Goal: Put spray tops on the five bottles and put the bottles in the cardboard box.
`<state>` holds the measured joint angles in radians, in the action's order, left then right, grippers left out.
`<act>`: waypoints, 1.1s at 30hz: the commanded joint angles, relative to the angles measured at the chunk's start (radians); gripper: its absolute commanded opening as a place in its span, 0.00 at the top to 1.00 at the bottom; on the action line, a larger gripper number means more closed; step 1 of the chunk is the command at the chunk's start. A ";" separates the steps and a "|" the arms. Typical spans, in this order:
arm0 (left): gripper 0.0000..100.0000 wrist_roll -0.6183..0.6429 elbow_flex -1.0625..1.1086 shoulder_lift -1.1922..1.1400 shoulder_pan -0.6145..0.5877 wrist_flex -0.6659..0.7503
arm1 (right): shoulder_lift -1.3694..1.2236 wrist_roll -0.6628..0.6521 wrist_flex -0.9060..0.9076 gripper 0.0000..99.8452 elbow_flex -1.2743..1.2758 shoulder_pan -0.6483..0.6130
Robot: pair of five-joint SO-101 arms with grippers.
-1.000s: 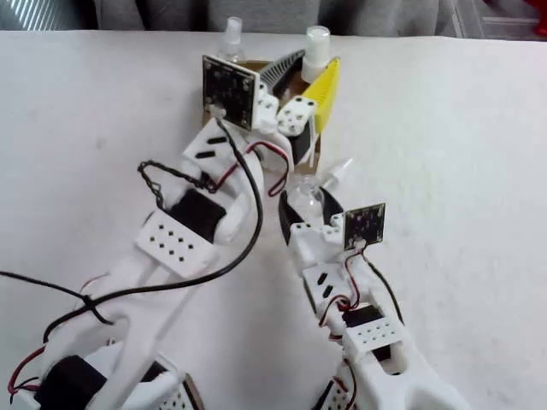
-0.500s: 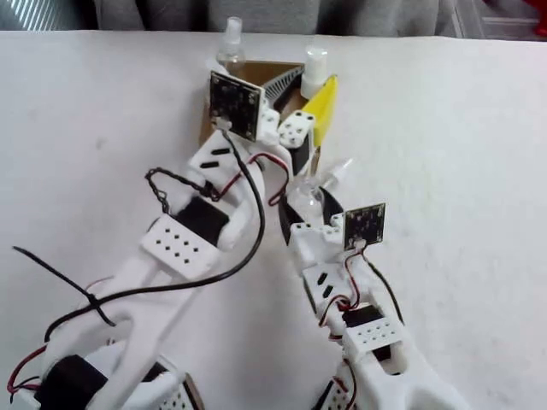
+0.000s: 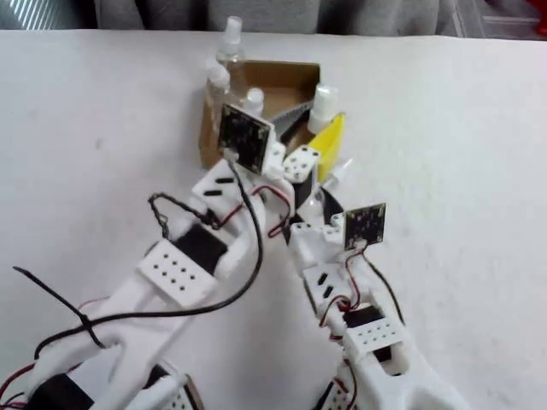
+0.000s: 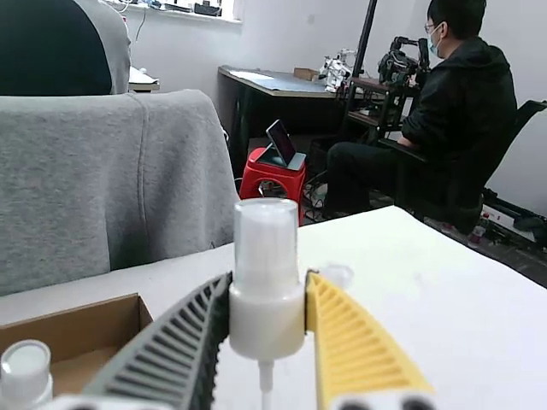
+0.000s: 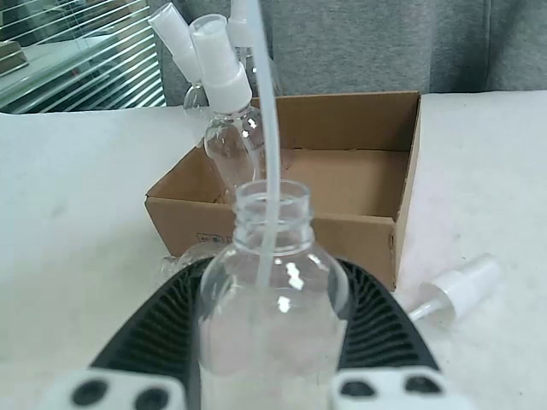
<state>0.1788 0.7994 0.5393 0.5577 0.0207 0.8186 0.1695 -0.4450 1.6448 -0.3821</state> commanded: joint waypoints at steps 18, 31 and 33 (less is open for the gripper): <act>0.95 -0.012 0.143 0.051 0.008 0.018 | 0.022 0.000 -0.025 0.98 -0.006 0.018; 0.95 -0.163 0.180 0.053 0.016 0.021 | 0.022 -0.114 -0.024 0.98 -0.003 0.016; 0.95 -0.166 0.180 0.053 0.016 0.018 | 0.022 -0.118 -0.024 0.98 -0.003 0.016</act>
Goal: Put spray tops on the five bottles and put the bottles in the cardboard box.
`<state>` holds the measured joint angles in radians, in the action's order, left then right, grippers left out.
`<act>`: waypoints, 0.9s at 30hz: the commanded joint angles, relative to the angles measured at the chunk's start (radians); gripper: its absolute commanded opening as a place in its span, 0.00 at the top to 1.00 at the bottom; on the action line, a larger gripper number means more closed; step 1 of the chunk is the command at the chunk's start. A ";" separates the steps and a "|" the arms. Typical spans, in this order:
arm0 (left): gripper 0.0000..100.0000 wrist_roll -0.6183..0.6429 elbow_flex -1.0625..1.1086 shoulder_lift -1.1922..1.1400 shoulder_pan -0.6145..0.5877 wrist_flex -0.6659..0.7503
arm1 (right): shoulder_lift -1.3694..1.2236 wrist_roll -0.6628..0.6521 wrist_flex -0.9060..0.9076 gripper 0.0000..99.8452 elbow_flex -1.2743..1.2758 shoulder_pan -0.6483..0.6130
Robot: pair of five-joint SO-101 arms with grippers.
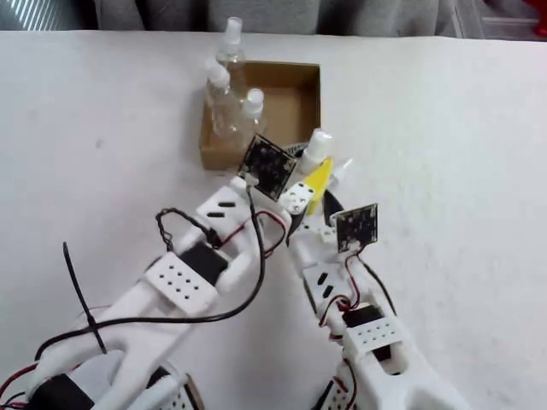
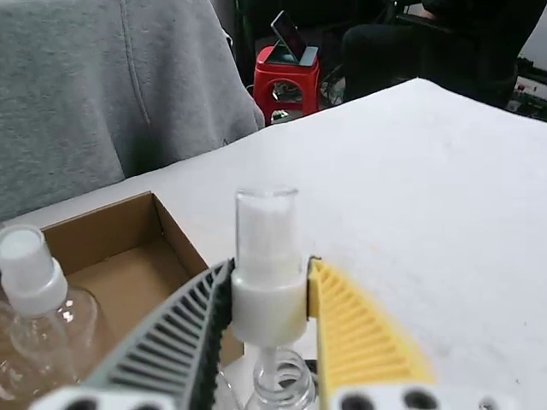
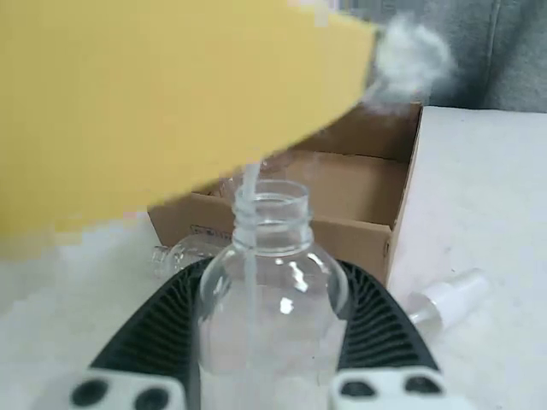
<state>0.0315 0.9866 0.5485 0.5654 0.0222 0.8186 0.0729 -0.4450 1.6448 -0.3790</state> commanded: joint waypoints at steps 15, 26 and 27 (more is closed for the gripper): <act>0.97 -0.012 0.095 0.044 0.041 0.226 | 0.022 -0.023 -0.024 0.98 -0.003 0.033; 0.98 -0.018 0.115 0.044 0.027 0.230 | 0.110 -0.023 -0.021 0.98 0.032 0.051; 0.98 -0.018 0.115 0.044 0.027 0.230 | 0.131 -0.023 -0.012 0.98 0.032 0.053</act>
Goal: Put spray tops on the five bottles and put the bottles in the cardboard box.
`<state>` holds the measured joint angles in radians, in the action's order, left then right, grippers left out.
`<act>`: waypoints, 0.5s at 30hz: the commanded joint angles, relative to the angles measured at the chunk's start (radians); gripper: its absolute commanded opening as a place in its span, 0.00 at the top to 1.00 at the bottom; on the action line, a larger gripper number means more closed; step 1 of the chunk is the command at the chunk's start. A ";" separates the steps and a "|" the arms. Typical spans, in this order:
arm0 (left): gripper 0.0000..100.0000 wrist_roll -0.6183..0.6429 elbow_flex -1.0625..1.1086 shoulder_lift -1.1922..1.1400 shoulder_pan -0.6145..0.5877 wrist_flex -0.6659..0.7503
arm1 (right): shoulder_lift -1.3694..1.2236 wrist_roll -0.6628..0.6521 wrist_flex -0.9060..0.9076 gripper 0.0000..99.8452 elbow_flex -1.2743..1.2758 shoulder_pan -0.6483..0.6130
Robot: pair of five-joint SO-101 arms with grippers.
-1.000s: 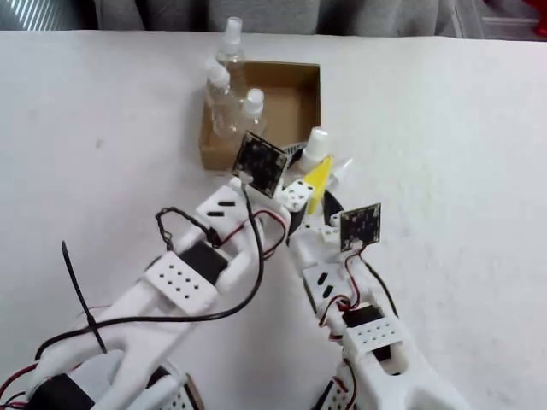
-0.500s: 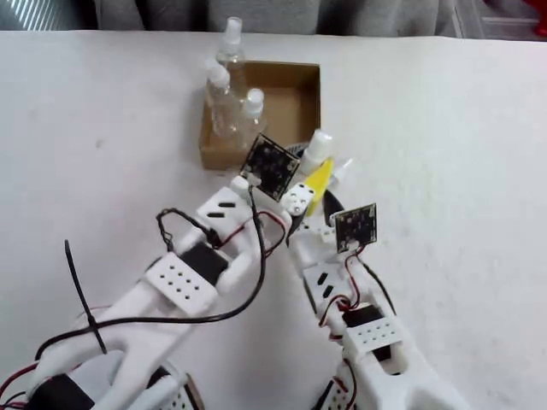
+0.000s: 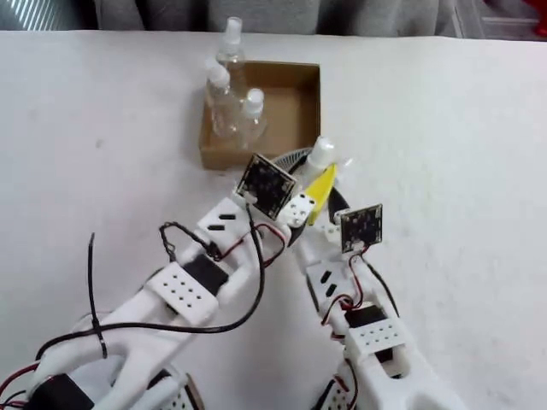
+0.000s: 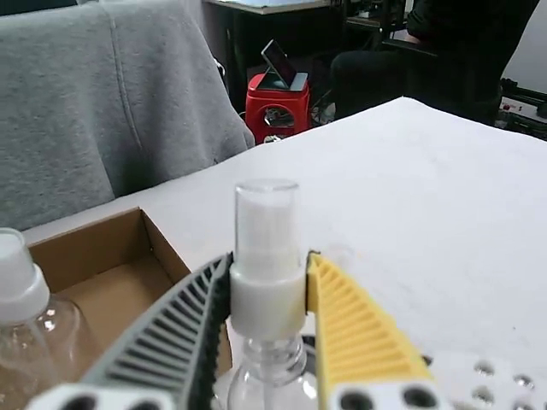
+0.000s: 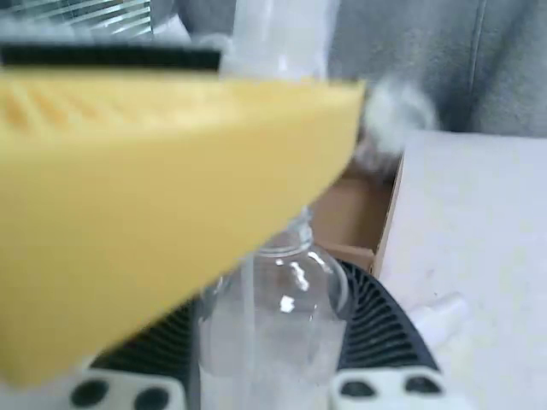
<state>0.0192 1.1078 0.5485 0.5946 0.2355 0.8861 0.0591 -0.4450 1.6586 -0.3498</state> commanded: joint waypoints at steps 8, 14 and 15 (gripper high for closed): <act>0.98 -0.006 0.017 0.039 0.030 0.021 | 0.277 -0.002 0.211 0.98 0.021 0.053; 0.98 -0.006 0.018 0.038 0.028 0.023 | 0.397 0.000 0.352 0.98 0.021 0.050; 0.98 -0.005 0.018 0.038 0.028 0.025 | 0.409 0.000 0.366 0.98 0.021 0.048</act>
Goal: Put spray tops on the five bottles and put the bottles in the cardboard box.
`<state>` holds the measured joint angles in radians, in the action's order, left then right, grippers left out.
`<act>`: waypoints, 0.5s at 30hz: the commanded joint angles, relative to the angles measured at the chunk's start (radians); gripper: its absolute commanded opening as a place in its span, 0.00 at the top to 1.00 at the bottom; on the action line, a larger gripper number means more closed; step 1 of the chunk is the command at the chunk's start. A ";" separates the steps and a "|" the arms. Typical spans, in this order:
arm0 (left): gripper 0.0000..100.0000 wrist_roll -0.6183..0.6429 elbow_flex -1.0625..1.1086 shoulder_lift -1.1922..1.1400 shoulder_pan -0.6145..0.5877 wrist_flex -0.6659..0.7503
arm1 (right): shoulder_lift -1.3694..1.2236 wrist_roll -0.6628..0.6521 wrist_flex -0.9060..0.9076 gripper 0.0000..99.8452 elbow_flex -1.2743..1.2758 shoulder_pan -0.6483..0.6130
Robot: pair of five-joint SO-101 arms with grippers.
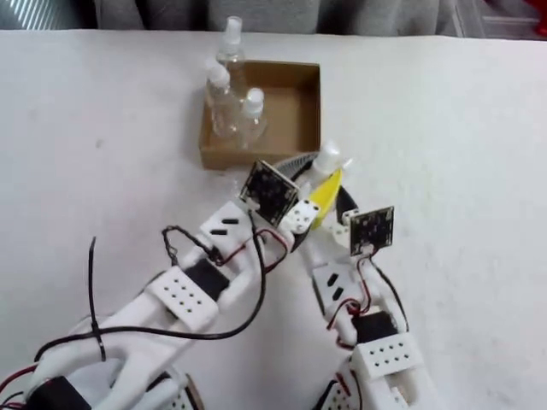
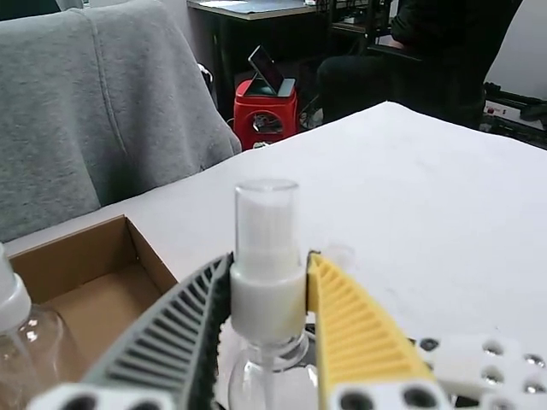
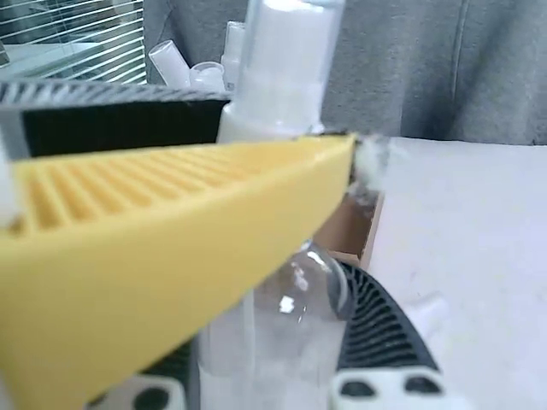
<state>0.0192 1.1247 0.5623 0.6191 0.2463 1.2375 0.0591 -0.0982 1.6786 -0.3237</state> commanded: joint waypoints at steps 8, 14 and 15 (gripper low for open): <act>0.77 0.002 0.008 0.028 0.001 0.008 | 0.087 0.000 0.033 0.98 0.017 0.022; 0.71 0.002 0.026 0.030 -0.001 0.006 | 0.087 0.000 0.033 0.98 0.017 0.022; 0.71 0.002 0.026 0.030 -0.001 0.006 | 0.087 0.000 0.033 0.98 0.017 0.022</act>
<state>0.0207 1.1446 0.5715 0.6099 0.2570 1.2988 0.0591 -0.0537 1.6863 -0.3099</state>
